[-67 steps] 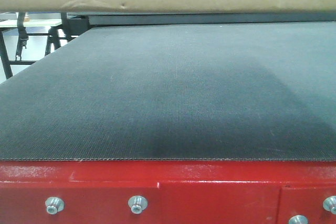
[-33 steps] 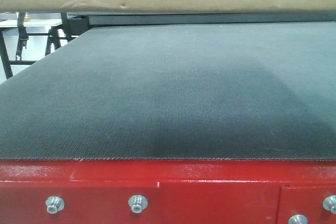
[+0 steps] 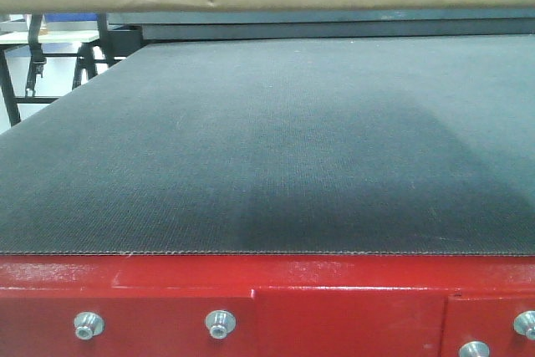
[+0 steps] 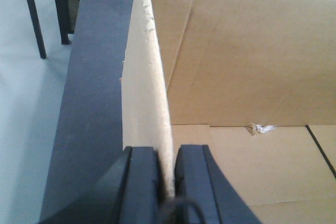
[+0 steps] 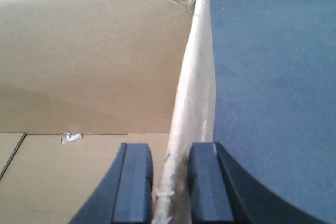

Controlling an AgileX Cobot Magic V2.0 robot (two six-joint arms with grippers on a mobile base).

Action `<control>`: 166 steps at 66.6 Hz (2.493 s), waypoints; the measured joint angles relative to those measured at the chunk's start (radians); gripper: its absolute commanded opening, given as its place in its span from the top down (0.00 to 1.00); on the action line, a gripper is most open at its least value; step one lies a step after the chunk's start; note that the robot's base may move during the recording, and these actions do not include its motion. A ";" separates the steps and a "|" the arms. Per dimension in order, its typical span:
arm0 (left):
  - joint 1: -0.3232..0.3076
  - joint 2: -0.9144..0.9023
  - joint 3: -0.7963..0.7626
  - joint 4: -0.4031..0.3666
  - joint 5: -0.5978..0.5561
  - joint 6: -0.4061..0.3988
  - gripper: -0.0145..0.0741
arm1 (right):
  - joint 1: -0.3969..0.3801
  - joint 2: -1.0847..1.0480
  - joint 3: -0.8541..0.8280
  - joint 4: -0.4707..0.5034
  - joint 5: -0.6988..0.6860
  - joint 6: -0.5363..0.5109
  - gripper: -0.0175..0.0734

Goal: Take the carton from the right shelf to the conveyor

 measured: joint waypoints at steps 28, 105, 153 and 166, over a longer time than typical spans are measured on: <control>0.002 0.002 0.382 -0.091 -0.339 0.041 0.85 | 0.004 -0.001 0.331 -0.004 -0.342 -0.057 0.89; -0.096 0.052 0.720 -0.041 -0.853 0.071 0.85 | 0.079 0.077 0.574 -0.058 -0.664 -0.139 0.88; -0.105 -0.001 0.713 -0.063 -0.963 0.071 0.39 | 0.085 0.049 0.556 -0.030 -0.750 -0.125 0.39; -0.105 -0.104 0.694 -0.057 -0.979 0.071 0.73 | 0.085 -0.009 0.493 -0.030 -0.727 -0.125 0.68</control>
